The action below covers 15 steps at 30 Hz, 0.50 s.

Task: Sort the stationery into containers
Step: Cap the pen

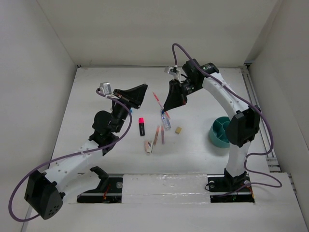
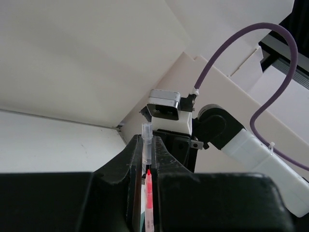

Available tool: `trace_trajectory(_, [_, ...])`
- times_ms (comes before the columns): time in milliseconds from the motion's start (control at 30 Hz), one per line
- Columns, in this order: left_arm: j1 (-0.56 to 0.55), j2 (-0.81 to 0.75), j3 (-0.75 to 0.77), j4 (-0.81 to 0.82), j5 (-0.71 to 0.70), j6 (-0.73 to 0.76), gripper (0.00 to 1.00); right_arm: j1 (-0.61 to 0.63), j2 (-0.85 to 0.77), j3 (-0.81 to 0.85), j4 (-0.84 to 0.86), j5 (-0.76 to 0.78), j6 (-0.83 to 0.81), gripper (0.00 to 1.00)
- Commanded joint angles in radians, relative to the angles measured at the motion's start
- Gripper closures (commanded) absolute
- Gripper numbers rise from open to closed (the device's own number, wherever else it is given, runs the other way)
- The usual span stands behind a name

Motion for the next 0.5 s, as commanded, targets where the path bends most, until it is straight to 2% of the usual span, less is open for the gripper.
trace_trajectory(0, [-0.004,0.033,-0.006,0.143,0.022,0.002,1.00,0.001,-0.022,0.023,0.013,-0.105,0.018,1.00])
trace_trajectory(467, [-0.004,0.115,-0.024,0.263,0.078,-0.047,1.00,-0.037,-0.043,-0.026,0.044,-0.134,0.018,1.00])
